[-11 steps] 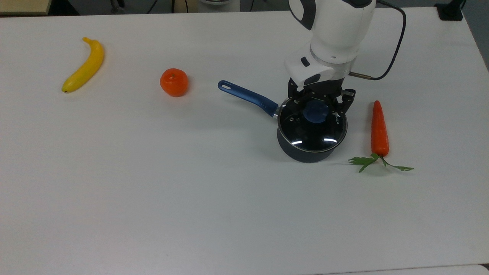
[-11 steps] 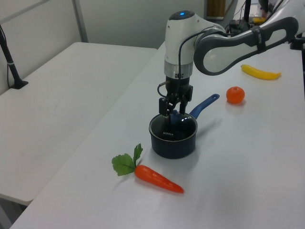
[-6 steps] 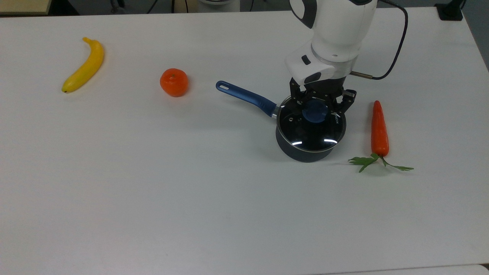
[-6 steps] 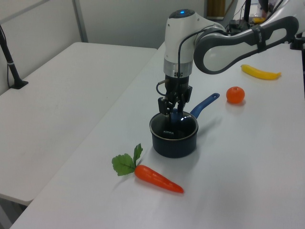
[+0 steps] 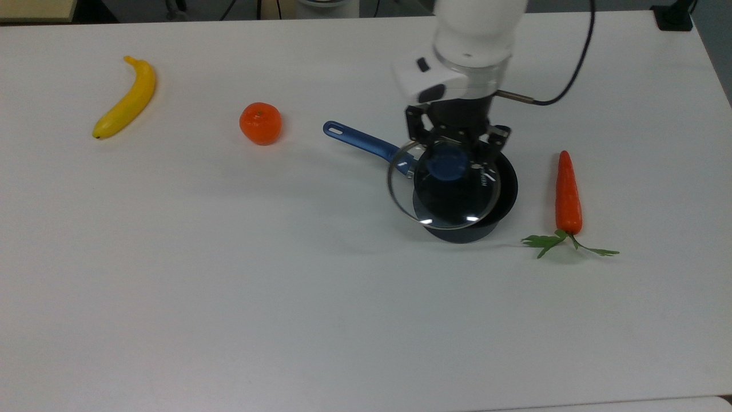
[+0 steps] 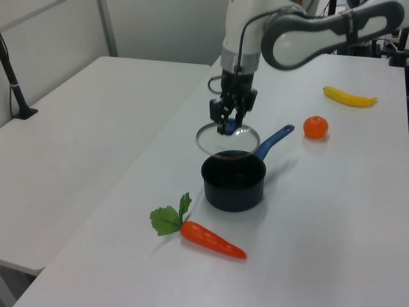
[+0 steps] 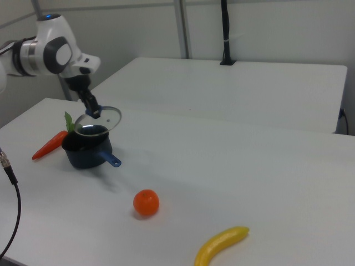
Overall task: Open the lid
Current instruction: 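Lift the glass lid off the saucepan and carry it beside the pan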
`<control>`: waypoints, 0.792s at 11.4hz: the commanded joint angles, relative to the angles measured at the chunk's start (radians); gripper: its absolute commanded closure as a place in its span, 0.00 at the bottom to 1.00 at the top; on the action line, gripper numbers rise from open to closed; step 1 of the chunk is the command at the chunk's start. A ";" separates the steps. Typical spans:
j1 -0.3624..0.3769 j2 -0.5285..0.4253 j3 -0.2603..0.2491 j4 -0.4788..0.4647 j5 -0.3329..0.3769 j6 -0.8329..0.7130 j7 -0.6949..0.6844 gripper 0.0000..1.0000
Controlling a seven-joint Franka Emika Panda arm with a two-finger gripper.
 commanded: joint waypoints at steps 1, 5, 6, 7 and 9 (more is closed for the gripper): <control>-0.124 -0.049 0.003 -0.022 0.008 -0.051 -0.113 0.58; -0.319 -0.037 0.006 -0.061 0.031 -0.041 -0.321 0.57; -0.339 -0.020 0.006 -0.078 0.038 -0.036 -0.358 0.57; -0.365 -0.001 0.006 -0.082 0.039 -0.022 -0.381 0.57; -0.381 0.028 0.006 -0.110 0.039 0.034 -0.383 0.56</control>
